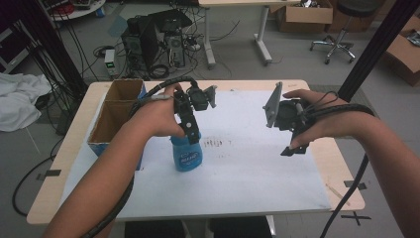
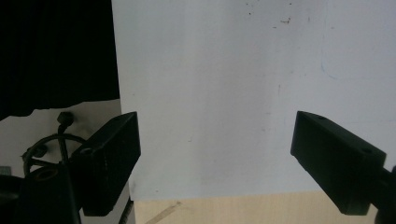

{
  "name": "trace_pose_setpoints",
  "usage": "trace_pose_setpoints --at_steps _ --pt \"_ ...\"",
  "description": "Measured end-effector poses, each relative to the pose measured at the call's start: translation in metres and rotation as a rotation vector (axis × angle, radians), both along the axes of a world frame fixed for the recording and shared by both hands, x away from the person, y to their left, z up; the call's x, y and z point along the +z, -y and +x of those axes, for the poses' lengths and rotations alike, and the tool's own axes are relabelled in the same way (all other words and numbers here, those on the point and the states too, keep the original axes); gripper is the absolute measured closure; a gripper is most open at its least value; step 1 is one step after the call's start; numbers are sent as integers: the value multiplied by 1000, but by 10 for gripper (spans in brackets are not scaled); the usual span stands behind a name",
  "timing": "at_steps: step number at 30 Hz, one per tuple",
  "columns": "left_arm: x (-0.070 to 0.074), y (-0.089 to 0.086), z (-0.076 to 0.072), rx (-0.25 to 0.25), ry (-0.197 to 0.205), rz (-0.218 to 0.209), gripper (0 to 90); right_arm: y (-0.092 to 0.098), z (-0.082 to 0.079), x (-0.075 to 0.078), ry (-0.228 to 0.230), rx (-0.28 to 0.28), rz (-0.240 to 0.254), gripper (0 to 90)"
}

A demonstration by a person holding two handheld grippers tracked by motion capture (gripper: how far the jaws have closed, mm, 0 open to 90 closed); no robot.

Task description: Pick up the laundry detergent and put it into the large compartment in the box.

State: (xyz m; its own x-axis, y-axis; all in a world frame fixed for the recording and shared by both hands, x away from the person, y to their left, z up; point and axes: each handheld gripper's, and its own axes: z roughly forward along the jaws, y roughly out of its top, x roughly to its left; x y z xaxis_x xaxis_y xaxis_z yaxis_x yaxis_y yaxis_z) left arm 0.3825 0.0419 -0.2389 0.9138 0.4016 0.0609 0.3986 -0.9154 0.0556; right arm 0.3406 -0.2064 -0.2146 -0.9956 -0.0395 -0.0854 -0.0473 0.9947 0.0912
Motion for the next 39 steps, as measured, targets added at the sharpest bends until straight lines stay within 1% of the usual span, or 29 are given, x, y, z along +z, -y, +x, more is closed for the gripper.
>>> trace_pose_setpoints --at_steps 2,5,6,7,9,14,18,22,25,27,32,39 --pt "-5 -1 1 4 0 2 1 -1 0 -1 -3 -1 -2 160" --pt "-11 -2 2 2 -9 9 1 -1 0 -1 -2 -3 -6 160" --pt "-14 -2 3 2 -18 12 1 -2 0 -1 -4 -3 -4 160" --pt "-14 -2 3 2 -18 12 1 -2 0 -1 -4 -3 -4 160" --pt "-18 -2 3 -2 -22 18 1 -2 1 -1 -5 -3 -6 160" --pt "-26 -2 4 -1 -32 18 1 -2 1 -1 -4 -5 -7 159" --pt "-29 -2 4 -4 -36 19 1 -2 1 -2 -5 -6 -6 160" --pt "-36 -2 5 -5 -43 22 1 -2 1 -4 -9 -4 -4 160" --pt "-39 -2 6 -3 -43 23 1 -2 1 -4 -10 -6 -2 160" --pt "-41 -2 6 -3 -50 25 1 -2 1 -5 -9 -8 -4 160" --pt "-47 -4 6 -7 -43 23 1 -2 2 -3 -9 -8 -6 159" --pt "-50 -5 6 -8 -34 16 1 -3 1 -3 -7 -6 -5 159"
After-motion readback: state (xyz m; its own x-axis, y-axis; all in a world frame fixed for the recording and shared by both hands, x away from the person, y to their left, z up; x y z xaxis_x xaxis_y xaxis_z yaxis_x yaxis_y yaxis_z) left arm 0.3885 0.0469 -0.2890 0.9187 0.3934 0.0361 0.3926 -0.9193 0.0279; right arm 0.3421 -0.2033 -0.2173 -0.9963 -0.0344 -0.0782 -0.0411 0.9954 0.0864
